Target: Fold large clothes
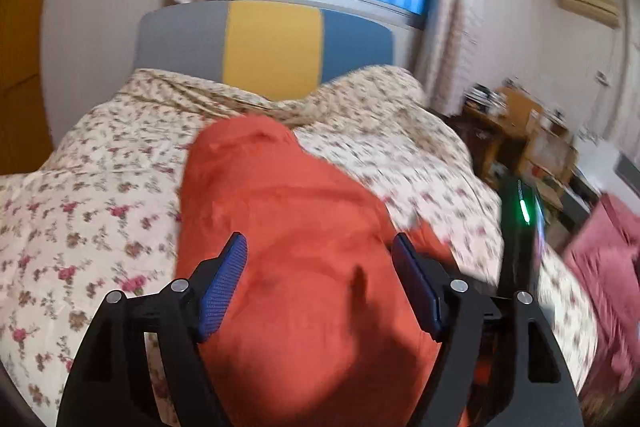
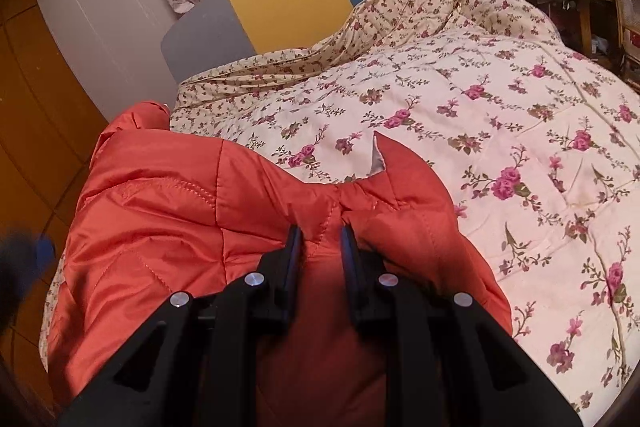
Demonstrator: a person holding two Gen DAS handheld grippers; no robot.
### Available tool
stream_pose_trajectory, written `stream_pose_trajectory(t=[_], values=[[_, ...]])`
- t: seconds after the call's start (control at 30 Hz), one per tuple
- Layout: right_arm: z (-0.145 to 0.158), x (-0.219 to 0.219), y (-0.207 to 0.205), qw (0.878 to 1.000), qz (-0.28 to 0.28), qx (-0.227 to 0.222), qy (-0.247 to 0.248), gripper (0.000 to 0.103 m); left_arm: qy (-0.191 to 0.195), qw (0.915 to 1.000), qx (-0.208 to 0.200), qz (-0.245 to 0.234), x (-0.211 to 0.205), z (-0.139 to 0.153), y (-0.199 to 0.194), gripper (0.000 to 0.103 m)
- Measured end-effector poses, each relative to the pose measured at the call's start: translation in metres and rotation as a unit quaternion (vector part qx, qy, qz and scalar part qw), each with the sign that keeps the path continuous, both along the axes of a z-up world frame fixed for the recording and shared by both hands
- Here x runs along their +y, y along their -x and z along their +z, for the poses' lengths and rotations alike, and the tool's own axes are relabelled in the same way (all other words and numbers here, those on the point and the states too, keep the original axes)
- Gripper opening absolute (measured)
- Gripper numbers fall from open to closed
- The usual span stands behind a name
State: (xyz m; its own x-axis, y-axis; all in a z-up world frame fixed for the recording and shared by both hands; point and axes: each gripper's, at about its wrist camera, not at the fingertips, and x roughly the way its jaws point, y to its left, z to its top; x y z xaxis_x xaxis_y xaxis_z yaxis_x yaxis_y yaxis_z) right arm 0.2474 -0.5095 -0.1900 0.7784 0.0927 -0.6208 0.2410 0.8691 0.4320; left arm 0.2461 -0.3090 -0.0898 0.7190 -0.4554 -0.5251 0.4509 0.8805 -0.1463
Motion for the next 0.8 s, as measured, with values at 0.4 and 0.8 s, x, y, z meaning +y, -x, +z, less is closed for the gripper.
stream_pose_trajectory(t=[0.4,0.8], values=[[0.004,0.011,0.001,0.999,-0.004,0.003,0.033,0.019,-0.155,0.9868,0.009,0.046,-0.032,-0.043,-0.062,0.09],[-0.002,0.015,-0.012,0.999,-0.006,0.028,0.044,0.02,-0.122,0.9907,0.045,0.041,-0.022,-0.071,-0.087,0.096]])
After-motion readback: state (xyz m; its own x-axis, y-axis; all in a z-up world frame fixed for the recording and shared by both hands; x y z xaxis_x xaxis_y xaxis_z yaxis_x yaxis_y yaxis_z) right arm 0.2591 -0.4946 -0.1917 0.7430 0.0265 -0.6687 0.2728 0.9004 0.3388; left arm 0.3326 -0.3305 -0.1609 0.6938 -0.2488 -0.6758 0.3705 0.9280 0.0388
